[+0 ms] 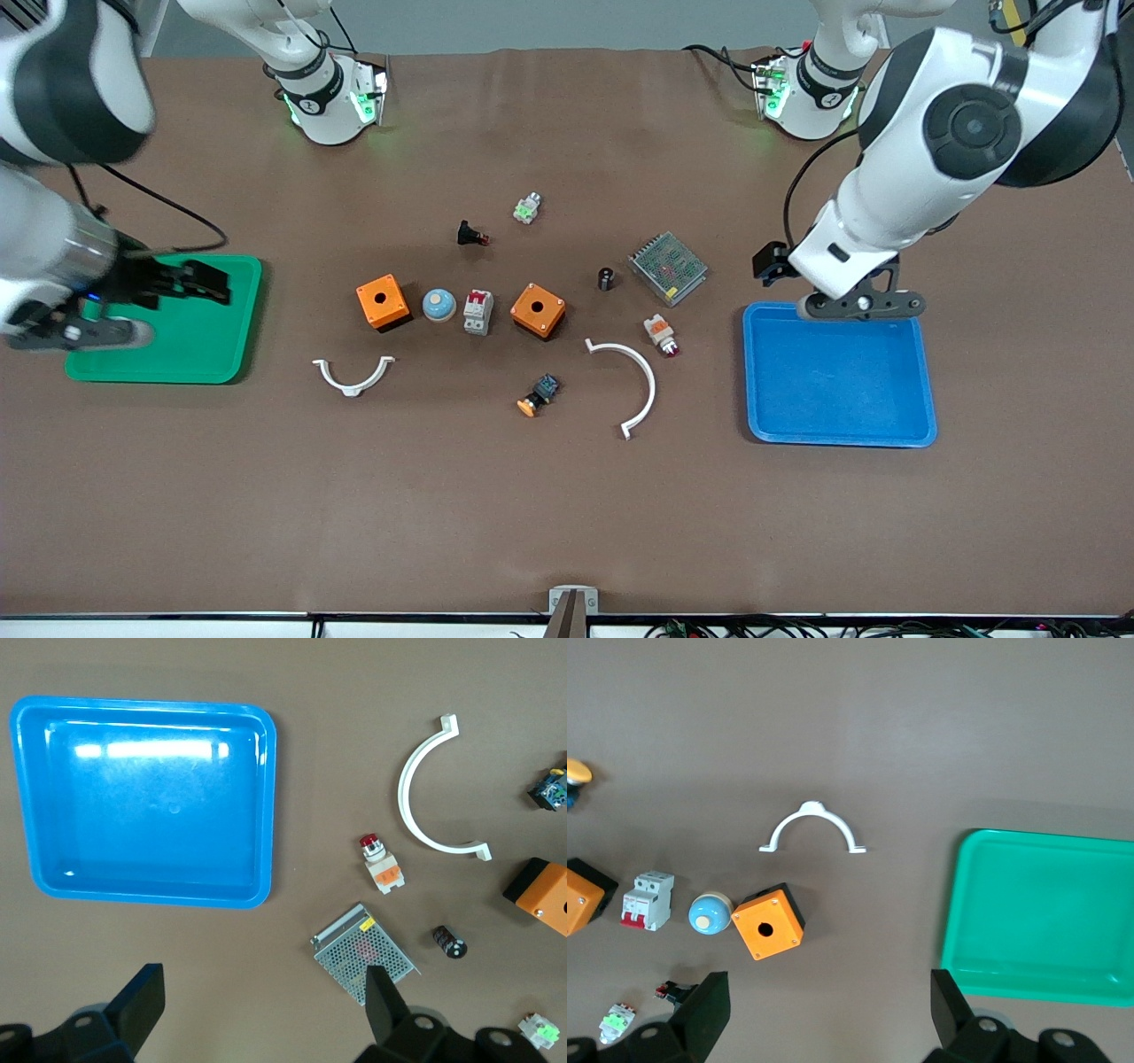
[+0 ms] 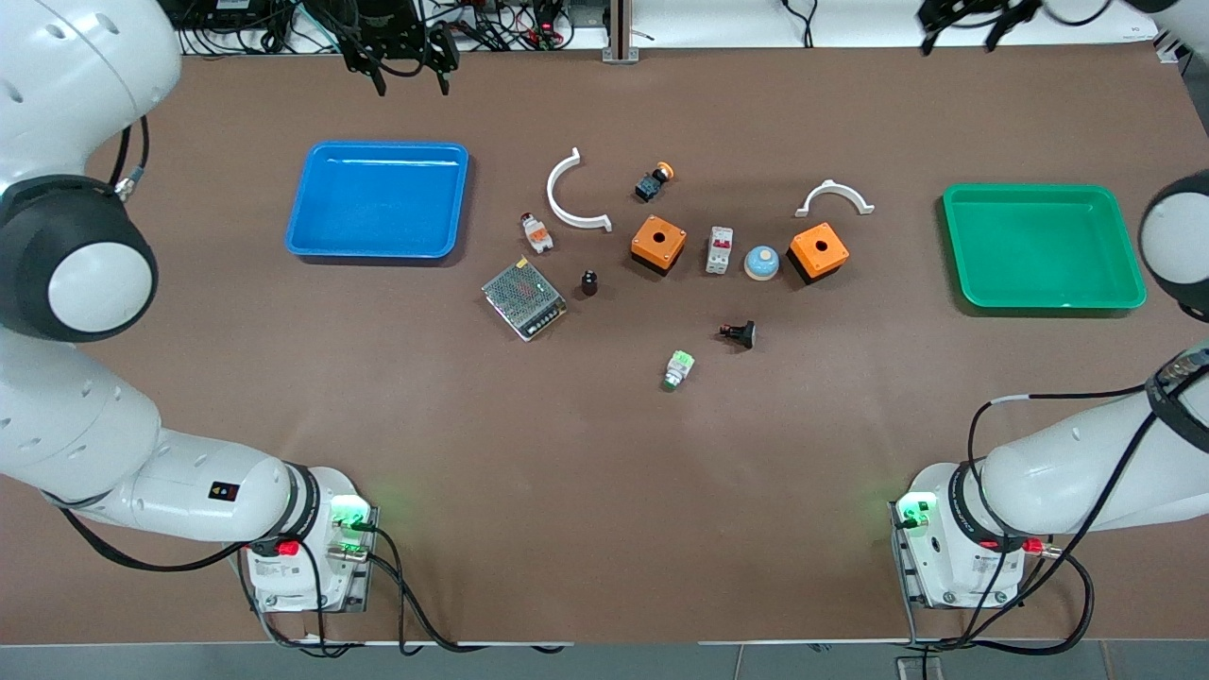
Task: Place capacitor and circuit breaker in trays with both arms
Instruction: 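Move the right gripper to the breaker while the left gripper reaches the capacitor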
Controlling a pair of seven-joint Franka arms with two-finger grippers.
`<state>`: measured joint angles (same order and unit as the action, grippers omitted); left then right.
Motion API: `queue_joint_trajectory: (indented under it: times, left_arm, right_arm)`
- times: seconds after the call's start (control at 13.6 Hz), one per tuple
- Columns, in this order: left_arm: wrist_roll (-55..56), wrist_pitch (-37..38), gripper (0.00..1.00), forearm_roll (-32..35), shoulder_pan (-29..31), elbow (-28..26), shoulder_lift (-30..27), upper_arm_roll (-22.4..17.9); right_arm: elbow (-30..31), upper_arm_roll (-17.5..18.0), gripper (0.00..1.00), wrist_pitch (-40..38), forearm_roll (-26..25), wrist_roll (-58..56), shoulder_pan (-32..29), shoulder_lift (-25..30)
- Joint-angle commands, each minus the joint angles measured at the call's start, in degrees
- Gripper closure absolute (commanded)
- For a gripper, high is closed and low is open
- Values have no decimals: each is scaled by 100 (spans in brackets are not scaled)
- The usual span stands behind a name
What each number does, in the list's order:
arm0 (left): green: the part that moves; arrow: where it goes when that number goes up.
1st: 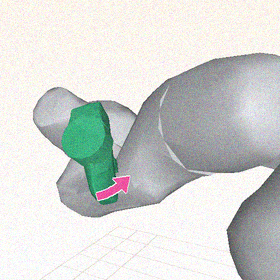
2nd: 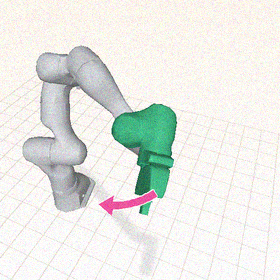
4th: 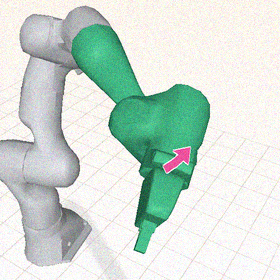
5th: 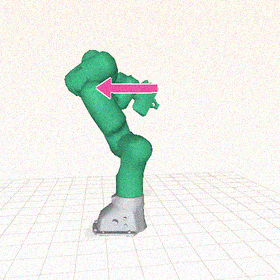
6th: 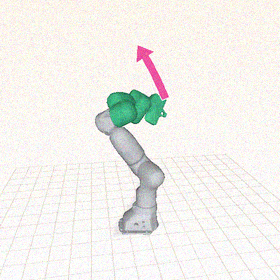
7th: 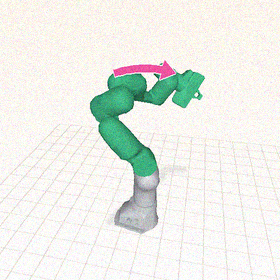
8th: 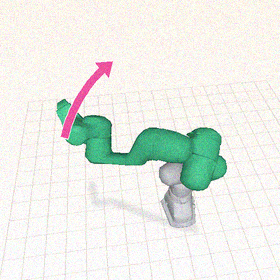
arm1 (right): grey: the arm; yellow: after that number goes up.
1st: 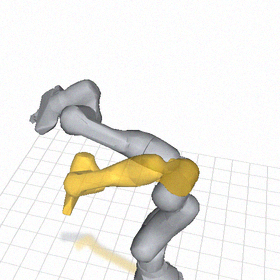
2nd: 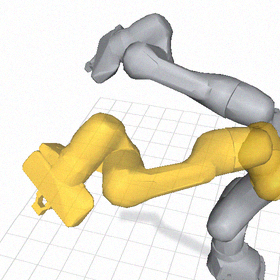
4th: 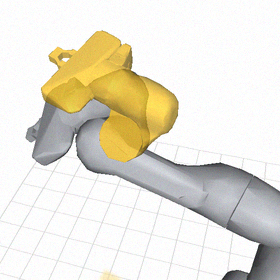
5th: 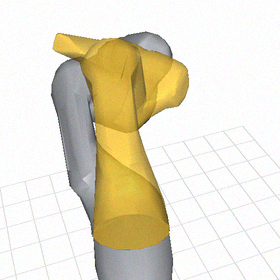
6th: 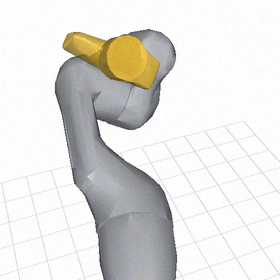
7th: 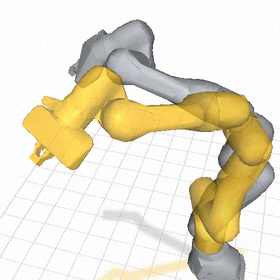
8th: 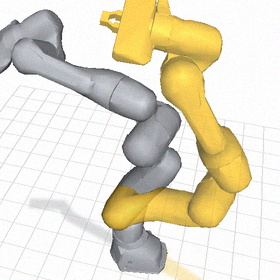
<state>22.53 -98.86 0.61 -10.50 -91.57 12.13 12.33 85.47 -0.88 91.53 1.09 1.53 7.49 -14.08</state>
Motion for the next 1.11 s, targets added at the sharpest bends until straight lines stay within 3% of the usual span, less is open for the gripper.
queue_joint_trajectory:
  times: [0.0, 0.15, 0.3, 0.52, 0.81, 1.03]
  left_arm:
    - [145, -282, 0, 10, -144, -62, 157, 15]
    - [819, -738, 0, 10, -512, -351, 289, 15]
    - [1854, -942, 0, -8, -1030, -414, 665, 15]
    - [3411, -1695, 0, 18, -1742, -598, 1193, 6]
    - [4240, -3198, 4, 27, -2192, -1493, 1458, 6]
    - [4522, -3456, 9, 106, -2447, -1794, 1607, -3]
  right_arm:
    - [40, -9, 0, 128, 14, 110, 356, -296]
    - [320, 0, 0, 460, 14, 809, 830, -367]
    - [942, 0, 0, 1363, 110, 1619, 1314, -411]
    - [1664, -9, 0, 2551, 480, 1973, 1684, -472]
    - [1780, -9, 0, 3169, 480, 2580, 2045, -964]
    - [2096, -9, 0, 3528, 480, 2729, 2238, -991]
